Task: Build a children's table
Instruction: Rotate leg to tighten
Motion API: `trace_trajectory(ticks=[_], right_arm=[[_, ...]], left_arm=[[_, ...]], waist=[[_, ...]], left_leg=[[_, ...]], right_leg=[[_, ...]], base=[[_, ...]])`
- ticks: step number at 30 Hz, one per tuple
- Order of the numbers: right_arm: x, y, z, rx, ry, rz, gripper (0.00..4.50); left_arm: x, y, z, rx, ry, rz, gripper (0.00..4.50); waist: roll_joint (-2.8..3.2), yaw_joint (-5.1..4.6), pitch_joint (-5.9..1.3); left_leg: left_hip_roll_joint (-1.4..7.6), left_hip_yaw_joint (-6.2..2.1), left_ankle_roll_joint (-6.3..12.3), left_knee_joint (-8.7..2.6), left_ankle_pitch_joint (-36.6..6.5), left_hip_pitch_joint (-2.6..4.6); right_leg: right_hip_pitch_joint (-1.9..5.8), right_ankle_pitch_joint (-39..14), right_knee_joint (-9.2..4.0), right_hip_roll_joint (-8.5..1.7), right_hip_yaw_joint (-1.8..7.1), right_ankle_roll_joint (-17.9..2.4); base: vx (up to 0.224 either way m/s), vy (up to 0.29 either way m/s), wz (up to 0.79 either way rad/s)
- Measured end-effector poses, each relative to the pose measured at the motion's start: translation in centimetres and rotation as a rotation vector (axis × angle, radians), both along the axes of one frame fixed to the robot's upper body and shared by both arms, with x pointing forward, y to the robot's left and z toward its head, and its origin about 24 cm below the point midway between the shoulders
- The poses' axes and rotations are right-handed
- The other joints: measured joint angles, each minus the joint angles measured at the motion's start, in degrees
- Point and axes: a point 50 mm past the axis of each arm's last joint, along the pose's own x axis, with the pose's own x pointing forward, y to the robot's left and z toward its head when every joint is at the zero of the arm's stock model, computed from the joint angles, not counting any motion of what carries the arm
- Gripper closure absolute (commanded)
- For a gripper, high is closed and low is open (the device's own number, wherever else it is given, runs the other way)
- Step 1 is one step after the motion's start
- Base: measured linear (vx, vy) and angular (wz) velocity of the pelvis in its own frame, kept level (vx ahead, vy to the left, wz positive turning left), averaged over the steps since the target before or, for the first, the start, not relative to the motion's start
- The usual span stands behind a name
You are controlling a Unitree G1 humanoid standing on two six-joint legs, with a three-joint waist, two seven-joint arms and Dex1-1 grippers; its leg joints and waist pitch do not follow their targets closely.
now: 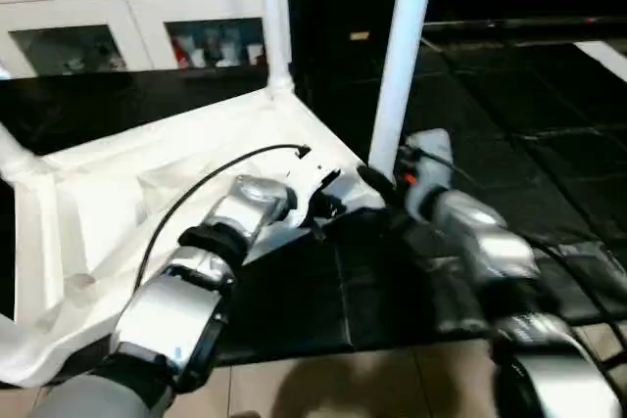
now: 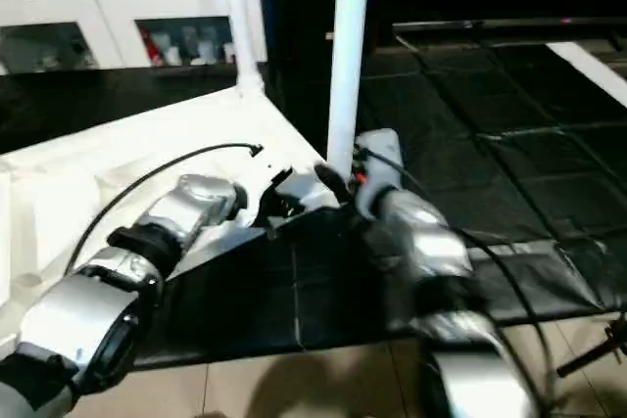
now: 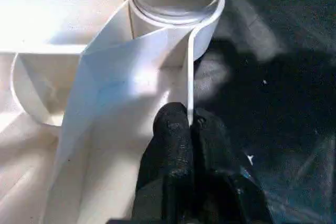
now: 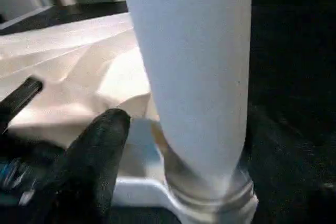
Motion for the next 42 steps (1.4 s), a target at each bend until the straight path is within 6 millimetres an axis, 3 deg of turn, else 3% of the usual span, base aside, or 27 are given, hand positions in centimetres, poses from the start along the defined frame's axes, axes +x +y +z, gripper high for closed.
trace_trajectory(ticks=[7, 13, 17, 22, 26, 42], right_arm=[[-1.9, -2.2, 0.2, -0.04, 0.019, 0.273, 0.08], [-3.0, -3.3, 0.7, -0.107, 0.031, 0.462, 0.04], [-3.3, -4.0, 1.2, -0.127, 0.028, 0.539, 0.04], [-3.5, -3.2, 1.2, -0.089, 0.025, 0.611, 0.04], [-3.6, -2.8, 1.1, -0.054, 0.04, 0.65, 0.42], [-4.1, -1.7, 0.7, 0.012, 0.096, 0.757, 1.72]], left_arm=[[-1.0, 2.4, -0.2, 0.014, -0.025, -0.183, 4.5], [-1.7, 3.5, 0.0, 0.017, 0.005, -0.328, 4.5], [-2.4, 5.0, 0.0, 0.028, 0.033, -0.42, 4.5], [-3.0, 5.0, 0.2, 0.037, 0.06, -0.526, 4.5], [-3.2, 4.6, 0.3, 0.041, 0.057, -0.559, 4.5], [-3.4, 4.1, 0.3, 0.043, 0.059, -0.6, 4.5]], waist=[[0.04, 0.99, 0.02], [0.04, 2.72, 0.03], [0.04, 2.98, 0.03], [0.04, 3.52, 0.03], [0.04, 4.08, 0.03], [0.03, 4.02, 0.03]], left_leg=[[0.04, 0.0, -0.01, 0.09, 0.02, 0.03], [0.03, 0.0, -0.25, 0.2, -0.14, -0.05], [0.04, -0.01, -0.25, 0.16, -0.14, -0.03], [0.03, -0.01, -0.29, 0.22, -0.16, -0.04], [0.03, 0.0, -0.3, 0.26, -0.16, -0.04], [0.04, 0.0, -0.3, 0.25, -0.16, -0.06]], right_leg=[[0.02, -0.13, 0.05, 0.01, -0.01, 0.24], [0.04, -0.12, 0.05, -0.01, 0.04, 0.24], [0.03, -0.12, 0.09, -0.01, 0.02, 0.22], [0.07, -0.12, 0.09, -0.02, 0.07, 0.22], [0.12, -0.12, 0.1, -0.02, 0.11, 0.23], [0.1, -0.15, 0.11, -0.02, 0.1, 0.28]], base=[[0.0, 0.0, 0.0], [0.0, 0.0, 0.0], [0.0, 0.0, 0.0], [0.0, 0.0, 0.0], [0.0, 0.0, 0.0], [0.0, 0.0, 0.0]])
